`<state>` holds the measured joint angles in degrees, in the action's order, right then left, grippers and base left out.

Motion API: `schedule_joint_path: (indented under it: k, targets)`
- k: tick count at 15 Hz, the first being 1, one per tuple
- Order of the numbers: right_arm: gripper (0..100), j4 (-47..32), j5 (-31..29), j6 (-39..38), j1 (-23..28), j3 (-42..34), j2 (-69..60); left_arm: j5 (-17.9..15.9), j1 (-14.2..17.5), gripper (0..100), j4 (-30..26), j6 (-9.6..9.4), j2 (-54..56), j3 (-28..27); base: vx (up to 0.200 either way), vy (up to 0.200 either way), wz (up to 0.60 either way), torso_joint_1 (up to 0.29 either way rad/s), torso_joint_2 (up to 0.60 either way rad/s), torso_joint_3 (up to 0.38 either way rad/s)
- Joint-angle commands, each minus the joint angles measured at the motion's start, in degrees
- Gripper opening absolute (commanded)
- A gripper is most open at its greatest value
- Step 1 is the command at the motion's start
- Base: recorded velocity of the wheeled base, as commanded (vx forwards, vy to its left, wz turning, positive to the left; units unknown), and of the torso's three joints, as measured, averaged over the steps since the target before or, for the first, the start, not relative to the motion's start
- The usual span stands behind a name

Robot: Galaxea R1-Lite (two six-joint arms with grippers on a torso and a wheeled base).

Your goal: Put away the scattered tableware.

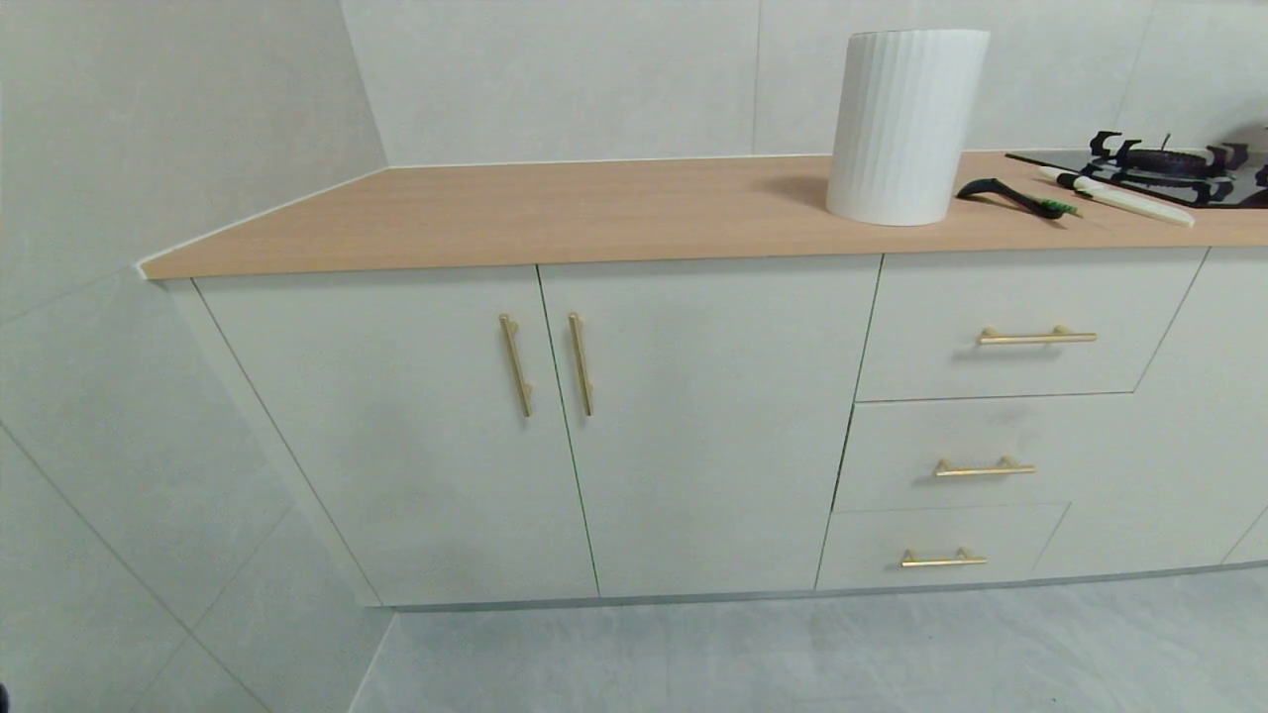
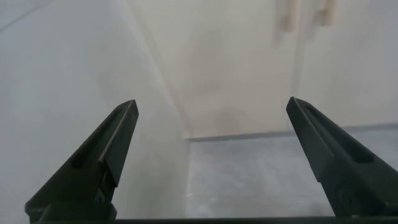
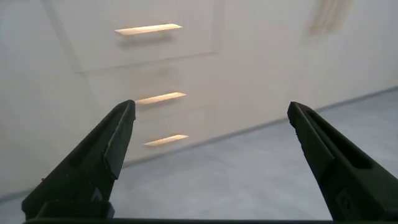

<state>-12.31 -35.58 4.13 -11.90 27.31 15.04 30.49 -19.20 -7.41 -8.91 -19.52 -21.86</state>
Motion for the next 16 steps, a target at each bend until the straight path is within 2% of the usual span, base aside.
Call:
schedule_joint_path:
  k: [1,2,3,4,5,6,7,9,10,12,13,14,16]
  targets:
    - [100,-2.01,-3.18,2.99,6.89,-1.47,-9.51,-0.08,8.13,100,-0.94,-0.41,11.08,4.46,0.0,0.0,0.0,0.0,0.0,0.0]
    - [100,-1.93,-2.65,3.25,9.44,-1.47,-10.65,-0.08,10.24,100,-0.94,-0.41,12.84,5.42,0.0,0.0,0.0,0.0,0.0,0.0]
    - [100,-2.72,0.34,3.34,12.51,-2.43,-13.99,0.8,12.78,100,-0.41,0.65,14.07,7.8,0.0,0.0,0.0,0.0,0.0,0.0]
    - [100,-2.98,-0.28,2.11,12.43,-3.66,-14.16,2.73,13.4,100,0.2,3.81,13.98,9.03,0.0,0.0,0.0,0.0,0.0,0.0]
    - [100,-3.07,-1.51,-0.53,12.43,-3.93,-14.16,3.17,15.07,100,0.2,5.92,14.16,10.34,0.0,0.0,0.0,0.0,0.0,0.0]
    - [100,-3.24,-1.59,-3.08,12.43,-4.72,-14.16,3.0,17.97,100,0.12,6.36,16.88,12.89,0.0,0.0,0.0,0.0,0.0,0.0]
    - [100,-2.98,-1.42,-3.78,12.43,-6.3,-14.25,2.47,19.29,100,0.47,5.13,19.52,17.2,0.0,0.0,0.0,0.0,0.0,0.0]
    - [100,-2.8,-1.33,-4.84,12.43,-9.82,-14.25,1.86,19.29,100,3.54,6.36,19.52,18.69,0.0,0.0,0.0,0.0,0.0,0.0]
    - [100,-2.8,-0.19,-4.66,12.43,-11.84,-14.34,-0.34,19.2,100,3.81,6.1,19.52,18.96,0.0,0.0,0.0,0.0,0.0,0.0]
    - [100,0.62,7.02,-4.66,12.16,-18.08,-14.96,-8.69,19.29,100,4.16,6.1,19.52,19.13,0.0,0.0,0.0,0.0,0.0,0.0]
    - [100,6.78,10.18,-4.57,12.16,-23.7,-14.96,-14.67,19.2,100,4.69,6.54,19.52,19.22,0.0,0.0,0.0,0.0,0.0,0.0]
    - [100,14.16,13.08,-4.57,12.07,-26.43,-14.96,-19.15,19.29,100,4.69,7.07,19.52,19.22,0.0,0.0,0.0,0.0,0.0,0.0]
    - [100,14.86,22.49,-5.1,12.07,-27.31,-14.96,-24.42,19.2,100,4.86,6.98,19.52,19.48,0.0,0.0,0.0,0.0,0.0,0.0]
